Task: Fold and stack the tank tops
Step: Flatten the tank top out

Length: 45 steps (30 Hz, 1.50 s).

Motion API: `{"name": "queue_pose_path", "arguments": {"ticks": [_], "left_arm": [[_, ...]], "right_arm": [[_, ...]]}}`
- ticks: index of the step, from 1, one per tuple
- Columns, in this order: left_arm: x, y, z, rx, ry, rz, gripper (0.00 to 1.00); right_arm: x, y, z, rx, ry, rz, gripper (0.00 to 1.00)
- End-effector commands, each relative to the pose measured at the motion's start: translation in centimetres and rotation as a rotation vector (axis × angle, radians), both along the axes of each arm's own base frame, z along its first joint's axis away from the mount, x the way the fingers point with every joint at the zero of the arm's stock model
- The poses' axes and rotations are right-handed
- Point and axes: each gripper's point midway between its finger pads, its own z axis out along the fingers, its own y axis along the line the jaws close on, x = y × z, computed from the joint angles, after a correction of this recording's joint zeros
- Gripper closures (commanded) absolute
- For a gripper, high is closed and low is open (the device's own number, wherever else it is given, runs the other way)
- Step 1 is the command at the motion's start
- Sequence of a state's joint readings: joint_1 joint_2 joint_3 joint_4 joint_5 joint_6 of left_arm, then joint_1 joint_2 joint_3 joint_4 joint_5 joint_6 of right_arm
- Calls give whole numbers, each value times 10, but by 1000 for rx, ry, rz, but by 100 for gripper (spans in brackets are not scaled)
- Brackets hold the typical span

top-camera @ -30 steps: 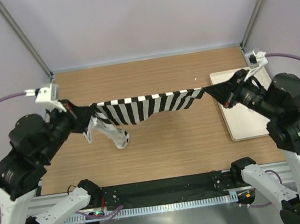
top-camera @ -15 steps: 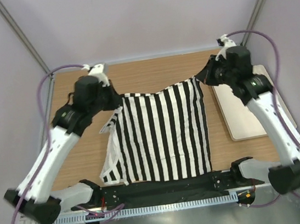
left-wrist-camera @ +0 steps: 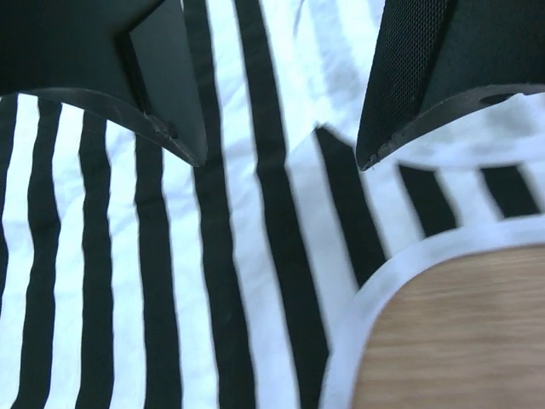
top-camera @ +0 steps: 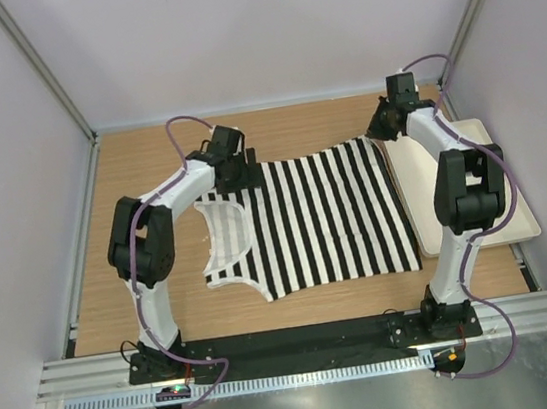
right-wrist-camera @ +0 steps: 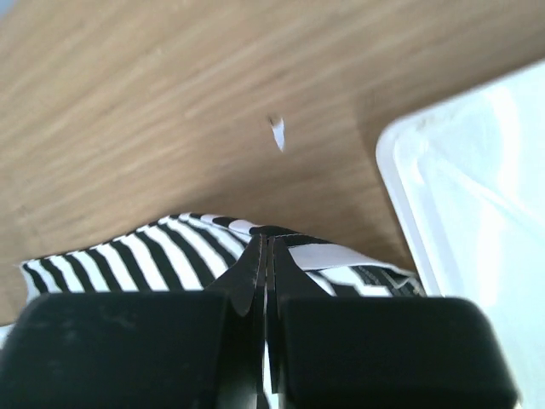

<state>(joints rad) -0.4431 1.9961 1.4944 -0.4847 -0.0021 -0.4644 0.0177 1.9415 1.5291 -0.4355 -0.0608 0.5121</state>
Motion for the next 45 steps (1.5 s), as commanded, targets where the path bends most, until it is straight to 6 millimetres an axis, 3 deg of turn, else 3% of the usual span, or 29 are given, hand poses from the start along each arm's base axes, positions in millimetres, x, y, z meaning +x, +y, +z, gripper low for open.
{"name": "queue_pose_path", "arguments": {"ticks": [1, 5, 9, 14, 20, 26, 29, 30, 31, 34, 37, 38, 40, 42, 43, 45], "left_arm": [[34, 25, 82, -4, -237, 109, 27], [37, 69, 73, -12, -203, 227, 29], [40, 108, 47, 7, -129, 329, 31], [45, 122, 12, 24, -57, 364, 33], [55, 128, -2, 6, -21, 372, 46], [48, 133, -18, 12, 36, 377, 58], [45, 141, -24, 5, 52, 388, 79], [45, 143, -25, 3, 54, 392, 93], [46, 147, -23, -1, 50, 402, 100], [45, 166, -20, -20, 38, 441, 100], [47, 199, -14, -38, 24, 505, 100], [48, 199, -12, -40, 18, 505, 100], [55, 223, -5, -37, -2, 545, 100], [61, 228, -5, -28, -6, 541, 100], [71, 230, 3, -28, -29, 540, 100], [77, 229, -5, -22, -5, 538, 100]], "right_arm": [[33, -5, 49, -5, -163, -35, 98], [43, -4, 39, 11, -171, -45, 97], [48, -4, 28, 19, -161, -51, 95], [51, 0, 29, 37, -175, -44, 95], [52, 1, 36, 46, -190, -32, 95], [53, 9, 32, 76, -187, 1, 95], [54, 14, 29, 93, -179, 20, 95], [54, 15, 29, 95, -180, 19, 95], [54, 19, 29, 95, -180, 28, 95], [54, 30, 29, 87, -177, 50, 96], [54, 46, 24, 76, -155, 86, 97], [55, 48, 23, 73, -153, 89, 97], [58, 53, 19, 68, -144, 99, 97], [64, 60, 22, 61, -148, 114, 97], [65, 63, 13, 60, -128, 119, 97], [74, 69, 16, 51, -145, 133, 97]]}}
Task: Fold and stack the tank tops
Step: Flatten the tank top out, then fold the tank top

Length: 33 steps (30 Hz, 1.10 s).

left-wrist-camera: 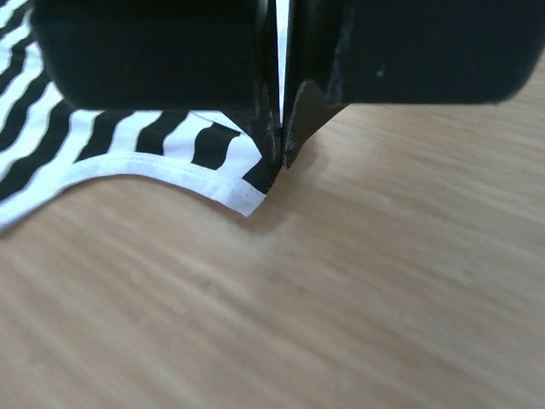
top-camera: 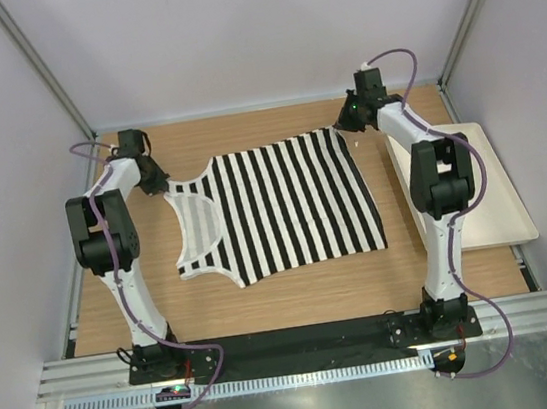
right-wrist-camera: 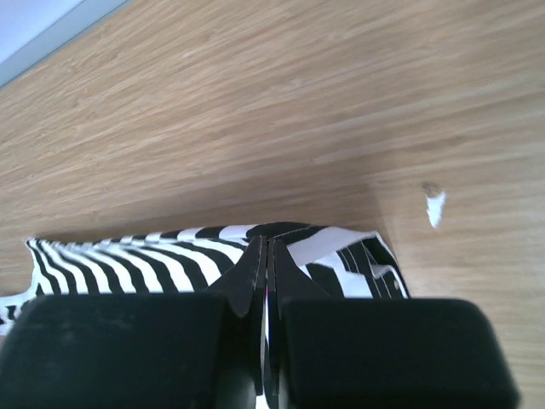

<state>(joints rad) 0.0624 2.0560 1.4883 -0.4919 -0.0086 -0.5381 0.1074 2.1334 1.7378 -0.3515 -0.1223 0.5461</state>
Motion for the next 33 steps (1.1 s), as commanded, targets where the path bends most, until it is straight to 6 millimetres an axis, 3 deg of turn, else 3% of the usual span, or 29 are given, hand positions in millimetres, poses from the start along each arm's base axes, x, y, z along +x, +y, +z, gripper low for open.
{"name": "queue_pose_path", "arguments": {"ticks": [1, 3, 4, 6, 7, 9, 10, 11, 14, 17, 18, 20, 21, 22, 23, 24, 25, 27, 33], "left_arm": [[41, -1, 33, 23, -108, -31, 100], [50, 0, 24, 24, -99, -33, 100], [63, 1, 33, 28, -129, -28, 100], [72, 1, 28, 22, -124, -22, 100], [81, 0, 36, 18, -149, -26, 100], [84, 0, 38, 10, -154, -17, 98], [85, -1, 42, 9, -160, -17, 94], [82, -1, 43, 9, -151, -15, 75], [73, 4, 57, 59, -155, 12, 49], [72, -1, 86, 133, -198, -18, 43], [78, -27, 99, 147, -231, -97, 41], [83, -49, 104, 130, -231, -179, 42], [95, -69, 124, 125, -282, -244, 42], [96, -79, 123, 121, -268, -284, 42], [101, -88, 101, 117, -230, -319, 44], [113, -102, 119, 119, -276, -347, 44], [112, -108, 92, 118, -212, -386, 45], [122, -120, 94, 125, -231, -412, 45], [147, -137, 70, 141, -294, -428, 48]], "right_arm": [[20, 3, 5, -34, -31, 12, 97], [34, 2, 12, -52, -64, 1, 97], [40, 0, 13, -66, -86, -3, 97], [52, -7, 15, -98, -112, -37, 96], [56, -9, 18, -109, -129, -35, 97], [60, -9, 23, -111, -146, -37, 98], [60, -9, 23, -112, -144, -33, 98], [59, -8, 25, -112, -144, -28, 98], [54, -7, 20, -108, -131, -15, 98], [51, -3, 21, -98, -140, -2, 97], [49, -2, 21, -92, -140, 9, 97], [49, -1, 22, -90, -145, 22, 97], [49, 1, 22, -88, -146, 32, 97], [49, 2, 22, -88, -148, 36, 97], [49, 2, 22, -86, -146, 39, 97], [48, 3, 23, -85, -148, 48, 97], [48, 6, 22, -79, -149, 60, 97], [47, 8, 22, -71, -148, 75, 97], [49, 13, 27, -54, -165, 94, 97]]}}
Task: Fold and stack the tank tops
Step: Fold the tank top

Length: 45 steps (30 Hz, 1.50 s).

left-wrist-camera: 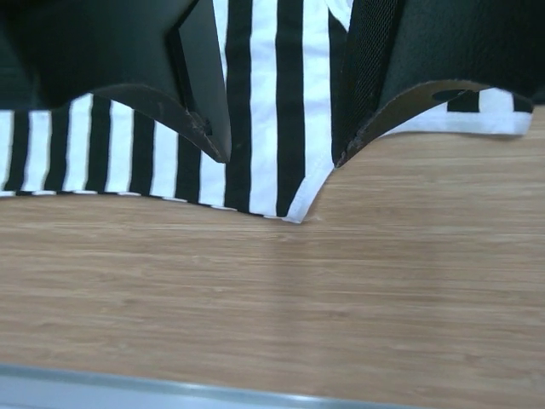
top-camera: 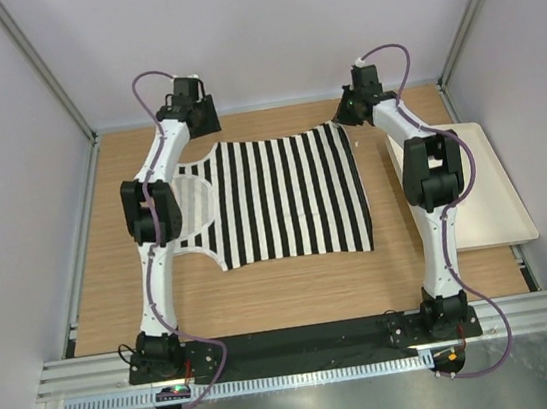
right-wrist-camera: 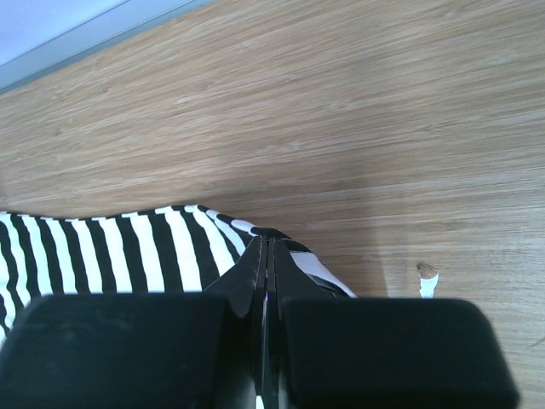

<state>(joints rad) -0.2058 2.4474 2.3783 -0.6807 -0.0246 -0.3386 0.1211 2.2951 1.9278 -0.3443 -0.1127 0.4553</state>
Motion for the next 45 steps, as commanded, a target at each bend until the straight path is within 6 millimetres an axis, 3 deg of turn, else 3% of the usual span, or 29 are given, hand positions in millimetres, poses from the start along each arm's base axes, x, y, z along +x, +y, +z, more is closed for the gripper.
{"name": "queue_pose_path", "arguments": {"ticks": [1, 9, 15, 17, 24, 27, 31, 38, 43, 44, 45], "left_arm": [[14, 8, -25, 34, -13, -8, 48], [27, -1, -43, 48, -41, -9, 49], [30, -8, -69, 76, -18, -17, 49], [31, -8, -71, 83, -5, -16, 53], [22, -9, -81, 101, 38, -47, 54], [20, -12, -85, 100, 56, -73, 63], [22, -14, -81, 94, 46, -81, 79], [28, -21, -65, 67, -13, -108, 100], [25, -28, -39, 57, -72, -161, 100], [21, -26, -42, 68, -62, -160, 100], [22, -25, -25, 71, -96, -159, 100]], "right_arm": [[9, 5, 40, 19, -105, 31, 97], [5, 8, 45, 36, -117, 44, 96], [3, 10, 49, 47, -125, 50, 97], [3, 9, 50, 47, -126, 49, 97], [1, 10, 51, 50, -124, 49, 97], [1, 10, 51, 53, -125, 48, 97], [0, 11, 50, 56, -123, 52, 97], [1, 8, 48, 41, -112, 49, 98], [-4, 2, 49, 27, -97, 34, 99], [-4, 1, 53, 28, -103, 32, 99], [-5, 1, 54, 28, -103, 34, 99]]}}
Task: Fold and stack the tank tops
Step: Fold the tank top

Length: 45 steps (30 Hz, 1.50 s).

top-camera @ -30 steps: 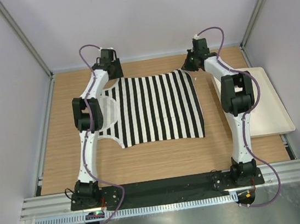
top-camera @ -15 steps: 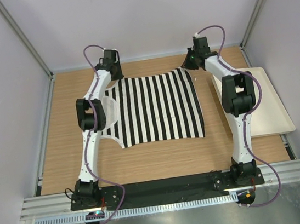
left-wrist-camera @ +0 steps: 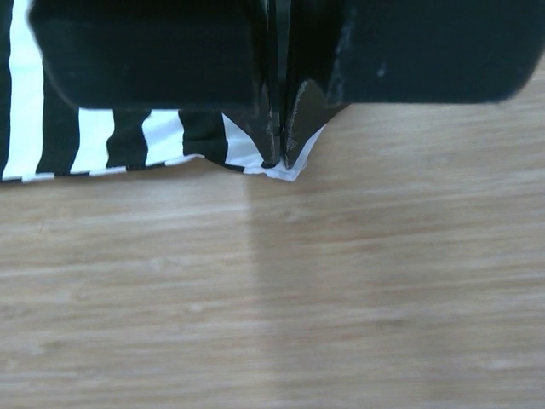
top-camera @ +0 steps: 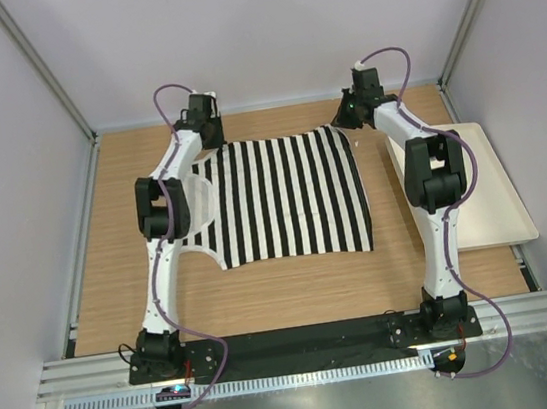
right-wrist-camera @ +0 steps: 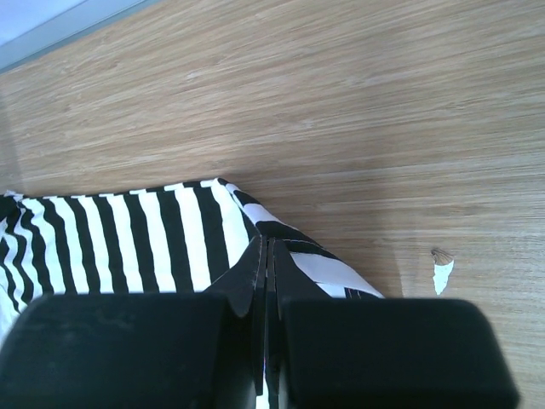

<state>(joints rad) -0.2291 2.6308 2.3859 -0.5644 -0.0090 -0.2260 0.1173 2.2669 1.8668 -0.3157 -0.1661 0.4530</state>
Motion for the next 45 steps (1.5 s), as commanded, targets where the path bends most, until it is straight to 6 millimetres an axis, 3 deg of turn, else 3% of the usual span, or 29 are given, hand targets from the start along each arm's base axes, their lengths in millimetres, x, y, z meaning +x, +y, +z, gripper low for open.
{"name": "queue_pose_path", "arguments": {"ticks": [1, 4, 13, 15, 16, 18, 19, 20, 22, 24, 25, 27, 33, 42, 45], "left_arm": [[2, -6, 64, -7, -126, -57, 100], [-1, -7, 83, -5, -164, -64, 100], [-18, -7, 89, -10, -161, -66, 100], [-25, -10, 92, -13, -168, -71, 100], [-29, -5, 84, 2, -154, -56, 100], [-34, -5, 95, -2, -177, -46, 100], [-42, -4, 88, -2, -158, -42, 100], [-44, -5, 101, -12, -187, -43, 100], [-56, -4, 96, -3, -171, -42, 100], [-63, -5, 111, -2, -205, -39, 100], [-70, -3, 105, 3, -191, -38, 100], [-77, -2, 115, 5, -209, -37, 100], [-99, 1, 110, 25, -201, -31, 100], [-126, 5, 99, 32, -180, -23, 100], [-133, 6, 94, 37, -172, -23, 100]], "right_arm": [[3, -5, 55, -8, -108, -6, 99], [2, -5, 61, -2, -110, -6, 99], [-16, -7, 64, -7, -96, 2, 99], [-20, -6, 66, 0, -96, 6, 99], [-25, -6, 67, 3, -92, 6, 99], [-30, -5, 68, 15, -98, 1, 99], [-38, -7, 66, 16, -93, -5, 99], [-41, -6, 66, 19, -93, -5, 99], [-48, -7, 63, 24, -86, -6, 99], [-53, -5, 71, 30, -100, -4, 99], [-58, -6, 67, 31, -88, -9, 99], [-63, -7, 74, 29, -100, -19, 99], [-82, -16, 73, 6, -77, -58, 99], [-110, -29, 49, -61, 4, -83, 99], [-117, -29, 49, -67, 6, -81, 99]]}}
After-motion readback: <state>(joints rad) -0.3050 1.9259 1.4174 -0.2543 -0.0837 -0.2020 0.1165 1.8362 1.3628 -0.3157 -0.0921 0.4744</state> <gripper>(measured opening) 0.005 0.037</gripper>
